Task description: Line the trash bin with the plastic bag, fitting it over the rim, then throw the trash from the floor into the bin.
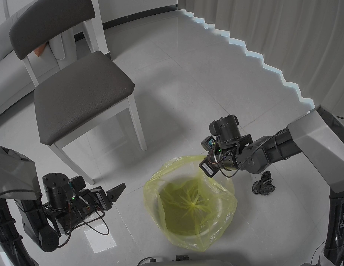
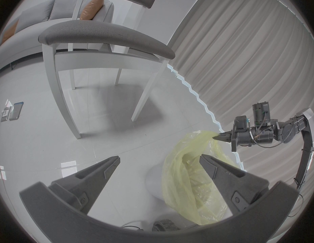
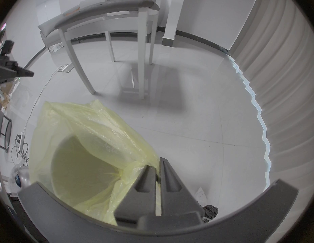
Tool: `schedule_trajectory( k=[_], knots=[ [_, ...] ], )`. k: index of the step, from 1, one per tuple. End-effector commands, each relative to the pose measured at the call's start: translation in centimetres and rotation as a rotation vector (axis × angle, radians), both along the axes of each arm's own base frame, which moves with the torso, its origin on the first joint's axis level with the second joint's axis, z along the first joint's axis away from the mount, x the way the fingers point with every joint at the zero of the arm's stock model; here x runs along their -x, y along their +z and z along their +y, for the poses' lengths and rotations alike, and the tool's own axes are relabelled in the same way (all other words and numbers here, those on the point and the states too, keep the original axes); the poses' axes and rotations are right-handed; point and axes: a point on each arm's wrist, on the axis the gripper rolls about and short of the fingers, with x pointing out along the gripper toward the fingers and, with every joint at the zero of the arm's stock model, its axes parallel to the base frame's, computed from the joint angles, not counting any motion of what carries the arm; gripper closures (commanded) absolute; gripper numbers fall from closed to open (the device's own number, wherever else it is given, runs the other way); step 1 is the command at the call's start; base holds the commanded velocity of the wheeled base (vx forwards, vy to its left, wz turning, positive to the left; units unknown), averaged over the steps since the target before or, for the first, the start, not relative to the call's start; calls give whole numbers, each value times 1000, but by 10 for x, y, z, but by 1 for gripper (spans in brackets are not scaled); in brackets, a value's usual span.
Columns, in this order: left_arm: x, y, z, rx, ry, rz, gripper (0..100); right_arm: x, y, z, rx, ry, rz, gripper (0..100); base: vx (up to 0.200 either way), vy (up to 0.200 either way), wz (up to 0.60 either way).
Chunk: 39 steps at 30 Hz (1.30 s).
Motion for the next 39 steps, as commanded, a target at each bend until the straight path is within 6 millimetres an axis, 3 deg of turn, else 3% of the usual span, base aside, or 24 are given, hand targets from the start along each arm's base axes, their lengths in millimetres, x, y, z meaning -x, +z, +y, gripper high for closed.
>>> schedule_trajectory(
  k=[1,11,12,19,27,32,39],
  knots=[
    [0,1,0,5,3,-10,0,-14,-12,6,0,-2,2,100,0,0,0],
    [2,1,1,5,5,-6,0,-22,-22,2,18,-13,20,100,0,0,0],
    [2,1,1,6,5,-7,0,-21,-21,3,13,-13,18,0,0,0,0],
    [-5,-1,-2,16,-2,-10,0,-12,-8,0,11,-8,28,0,0,0,0],
    [-11,-3,-5,19,-11,-14,0,-18,4,-8,-42,-72,32,0,0,0,0],
    [-11,-4,-8,20,-15,-15,0,-43,0,-22,-43,-125,21,0,0,0,0],
    [-9,-3,-6,18,-9,-14,0,-55,-12,-16,-44,-133,21,0,0,0,0]
  ],
)
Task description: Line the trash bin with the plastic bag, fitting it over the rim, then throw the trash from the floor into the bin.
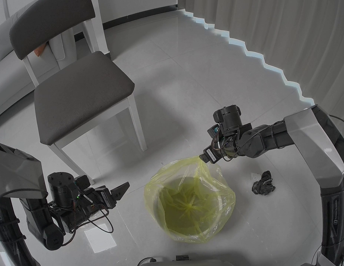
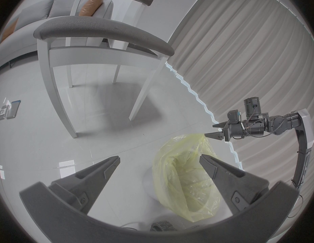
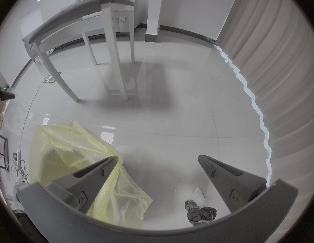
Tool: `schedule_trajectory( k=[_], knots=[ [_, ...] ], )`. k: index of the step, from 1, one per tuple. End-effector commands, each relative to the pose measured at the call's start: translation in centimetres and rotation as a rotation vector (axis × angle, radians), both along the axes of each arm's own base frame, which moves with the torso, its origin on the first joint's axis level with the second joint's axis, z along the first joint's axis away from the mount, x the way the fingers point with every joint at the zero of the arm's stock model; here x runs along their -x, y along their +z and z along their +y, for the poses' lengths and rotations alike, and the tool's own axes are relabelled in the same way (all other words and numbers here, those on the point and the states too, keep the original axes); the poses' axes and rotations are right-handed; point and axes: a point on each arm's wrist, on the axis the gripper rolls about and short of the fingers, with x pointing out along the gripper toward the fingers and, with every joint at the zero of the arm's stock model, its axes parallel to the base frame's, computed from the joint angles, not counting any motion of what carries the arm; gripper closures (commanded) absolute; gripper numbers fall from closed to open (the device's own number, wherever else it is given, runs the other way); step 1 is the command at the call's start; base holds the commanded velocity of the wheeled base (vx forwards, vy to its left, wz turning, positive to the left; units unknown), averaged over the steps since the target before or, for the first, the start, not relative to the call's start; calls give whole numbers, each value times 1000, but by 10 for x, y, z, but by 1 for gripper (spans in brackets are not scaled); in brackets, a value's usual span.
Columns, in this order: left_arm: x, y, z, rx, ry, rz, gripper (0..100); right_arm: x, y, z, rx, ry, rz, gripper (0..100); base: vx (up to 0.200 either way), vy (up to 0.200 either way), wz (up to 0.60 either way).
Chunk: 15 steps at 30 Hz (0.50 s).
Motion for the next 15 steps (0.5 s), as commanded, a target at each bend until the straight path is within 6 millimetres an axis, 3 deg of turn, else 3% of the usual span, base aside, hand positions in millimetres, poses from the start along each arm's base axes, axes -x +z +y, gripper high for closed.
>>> schedule_trajectory(
  k=[1,5,7,9,10,12,15],
  knots=[
    [0,3,0,6,1,-19,0,-9,-19,3,17,-10,28,0,0,0,0],
    [0,3,-3,6,-7,-22,0,-2,-46,1,98,-8,138,0,0,0,0],
    [1,3,-4,7,-12,-23,0,-1,-44,4,92,-19,134,0,0,0,0],
    [3,6,-3,11,-10,-30,0,1,-18,6,21,-40,88,0,0,0,0],
    [3,6,-3,11,-10,-30,0,2,-15,6,16,-41,85,0,0,0,0],
    [8,9,1,13,2,-27,0,13,31,5,-102,-42,45,0,0,0,0],
    [9,11,3,36,13,-24,0,20,62,-11,-175,-14,74,0,0,0,0]
  ],
)
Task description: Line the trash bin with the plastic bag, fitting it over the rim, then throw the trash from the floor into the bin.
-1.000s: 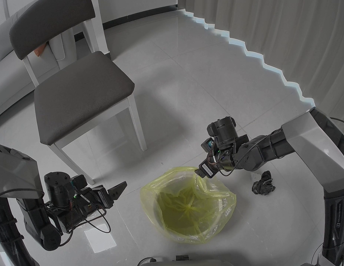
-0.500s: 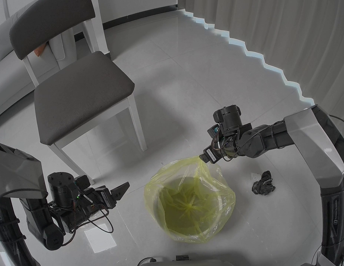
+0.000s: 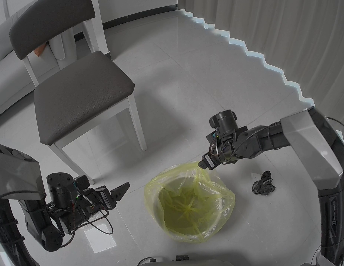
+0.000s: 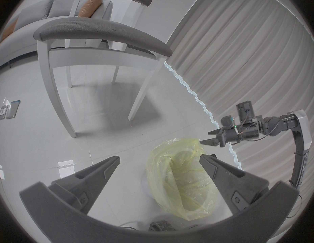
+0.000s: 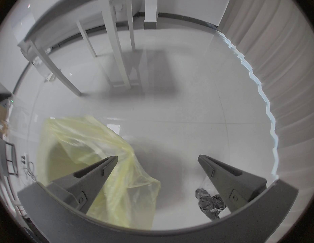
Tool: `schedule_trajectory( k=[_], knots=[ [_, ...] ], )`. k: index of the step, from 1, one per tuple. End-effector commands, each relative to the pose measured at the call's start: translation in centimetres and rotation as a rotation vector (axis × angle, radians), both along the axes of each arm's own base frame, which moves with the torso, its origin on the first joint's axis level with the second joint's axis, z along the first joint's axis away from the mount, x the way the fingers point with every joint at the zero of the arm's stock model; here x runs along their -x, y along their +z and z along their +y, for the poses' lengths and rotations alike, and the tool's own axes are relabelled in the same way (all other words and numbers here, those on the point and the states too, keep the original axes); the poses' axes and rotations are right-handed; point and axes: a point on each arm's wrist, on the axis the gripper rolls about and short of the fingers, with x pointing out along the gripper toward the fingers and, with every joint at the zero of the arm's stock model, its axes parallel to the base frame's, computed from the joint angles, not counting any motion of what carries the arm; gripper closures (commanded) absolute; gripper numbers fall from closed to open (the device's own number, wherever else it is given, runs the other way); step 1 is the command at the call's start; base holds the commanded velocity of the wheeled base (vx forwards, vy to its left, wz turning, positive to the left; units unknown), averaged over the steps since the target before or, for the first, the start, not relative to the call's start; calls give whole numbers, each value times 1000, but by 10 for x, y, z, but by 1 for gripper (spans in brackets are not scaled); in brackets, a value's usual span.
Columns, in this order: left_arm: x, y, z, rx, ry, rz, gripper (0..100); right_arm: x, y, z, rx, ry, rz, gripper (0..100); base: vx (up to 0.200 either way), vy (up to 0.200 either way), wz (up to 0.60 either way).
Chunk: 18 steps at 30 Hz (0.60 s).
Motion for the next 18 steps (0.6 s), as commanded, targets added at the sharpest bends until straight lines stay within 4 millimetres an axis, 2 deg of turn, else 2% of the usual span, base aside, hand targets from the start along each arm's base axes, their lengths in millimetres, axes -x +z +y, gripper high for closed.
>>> schedule_trajectory(
  k=[1,2,4,8,11,13,15,18],
  knots=[
    [5,8,4,36,20,-19,0,16,78,-23,-172,-3,-21,0,0,0,0],
    [5,8,4,36,20,-19,0,16,78,-23,-172,-3,-21,0,0,0,0],
    [6,8,4,38,18,-14,0,12,82,-39,-251,-66,64,0,0,0,0],
    [6,7,2,37,14,-11,0,10,68,-57,-251,-121,147,0,0,0,0],
    [5,8,2,39,13,-16,0,14,53,-62,-212,-116,177,0,0,0,0],
    [5,7,2,39,13,-16,0,14,51,-62,-209,-114,179,0,0,0,0],
    [5,6,2,37,12,-11,0,8,30,-62,-192,-105,186,0,0,0,0],
    [5,5,2,34,14,-4,0,5,17,-57,-186,-97,200,0,0,0,0]
  ],
)
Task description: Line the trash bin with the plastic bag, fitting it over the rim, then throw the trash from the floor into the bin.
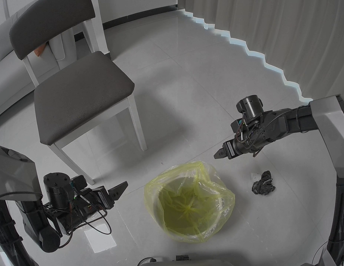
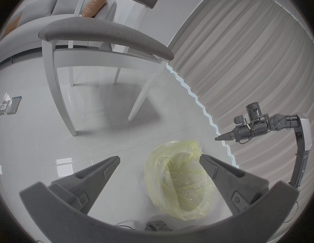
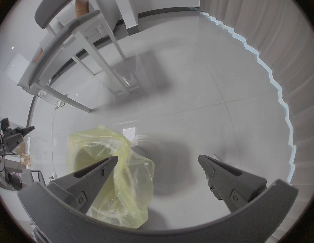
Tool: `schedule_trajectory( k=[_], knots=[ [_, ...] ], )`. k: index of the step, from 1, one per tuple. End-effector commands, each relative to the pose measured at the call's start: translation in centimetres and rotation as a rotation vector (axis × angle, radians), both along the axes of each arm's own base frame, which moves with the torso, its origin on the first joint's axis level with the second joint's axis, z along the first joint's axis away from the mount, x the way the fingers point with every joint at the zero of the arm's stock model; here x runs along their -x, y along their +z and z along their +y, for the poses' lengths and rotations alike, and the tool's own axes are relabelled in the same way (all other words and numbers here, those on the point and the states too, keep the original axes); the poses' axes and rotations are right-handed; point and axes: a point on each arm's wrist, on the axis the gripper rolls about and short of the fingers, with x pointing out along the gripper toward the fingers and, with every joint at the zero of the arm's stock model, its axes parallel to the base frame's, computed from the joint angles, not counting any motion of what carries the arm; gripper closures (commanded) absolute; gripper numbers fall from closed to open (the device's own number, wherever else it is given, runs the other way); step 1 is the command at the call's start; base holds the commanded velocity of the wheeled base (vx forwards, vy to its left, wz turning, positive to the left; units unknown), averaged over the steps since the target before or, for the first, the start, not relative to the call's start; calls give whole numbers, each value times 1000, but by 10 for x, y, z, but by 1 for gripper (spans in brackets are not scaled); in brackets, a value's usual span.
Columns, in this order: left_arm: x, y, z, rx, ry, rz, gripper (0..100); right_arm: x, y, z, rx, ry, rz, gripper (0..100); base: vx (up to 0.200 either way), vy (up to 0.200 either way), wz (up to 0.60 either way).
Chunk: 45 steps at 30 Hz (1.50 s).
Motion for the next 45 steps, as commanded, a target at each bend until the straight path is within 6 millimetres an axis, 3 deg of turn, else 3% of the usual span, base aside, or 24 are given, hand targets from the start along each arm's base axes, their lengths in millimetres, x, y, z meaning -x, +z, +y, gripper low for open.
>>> schedule_trajectory(
  k=[1,13,21,22,32,39,43,45],
  knots=[
    [-1,0,0,3,1,-8,0,-3,-29,4,25,14,52,0,0,0,0],
    [-3,-4,-2,-1,-2,2,0,-29,-76,12,60,33,86,0,0,0,0],
    [-4,-7,-2,-7,4,12,0,-51,-115,18,77,45,94,0,0,0,0],
    [-4,-7,-2,-9,8,9,0,-55,-129,18,84,44,111,0,0,0,0],
    [-4,-10,-1,-14,14,22,0,-58,-169,18,135,59,214,0,0,0,0],
    [-5,-9,-2,-12,14,18,0,-66,-164,-4,226,-16,186,0,0,0,0],
    [-4,-8,-2,-5,15,15,0,-71,-137,-14,225,-55,135,0,0,0,0],
    [-4,-7,-2,3,15,13,0,-72,-111,-17,205,-73,91,0,0,0,0]
  ],
)
